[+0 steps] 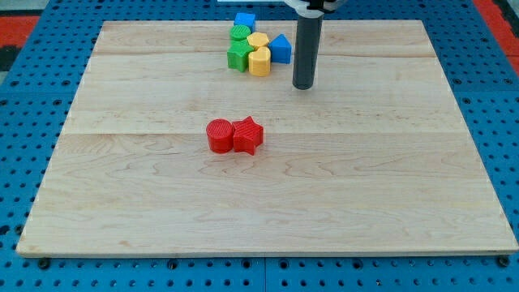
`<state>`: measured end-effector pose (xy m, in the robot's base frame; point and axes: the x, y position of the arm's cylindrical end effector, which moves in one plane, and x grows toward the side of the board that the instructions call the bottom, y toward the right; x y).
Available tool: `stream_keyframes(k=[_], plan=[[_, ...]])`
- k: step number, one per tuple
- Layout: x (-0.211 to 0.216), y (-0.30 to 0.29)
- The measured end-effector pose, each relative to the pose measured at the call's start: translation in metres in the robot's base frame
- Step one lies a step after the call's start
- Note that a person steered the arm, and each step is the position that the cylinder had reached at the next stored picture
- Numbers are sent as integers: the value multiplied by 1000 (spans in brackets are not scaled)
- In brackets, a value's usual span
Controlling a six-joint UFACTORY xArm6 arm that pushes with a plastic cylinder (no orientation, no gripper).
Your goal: Move your arm towards the top center
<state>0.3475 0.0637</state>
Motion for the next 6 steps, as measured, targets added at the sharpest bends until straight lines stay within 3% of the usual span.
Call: stream_keyframes(k=[6], plan=[[-8, -4]])
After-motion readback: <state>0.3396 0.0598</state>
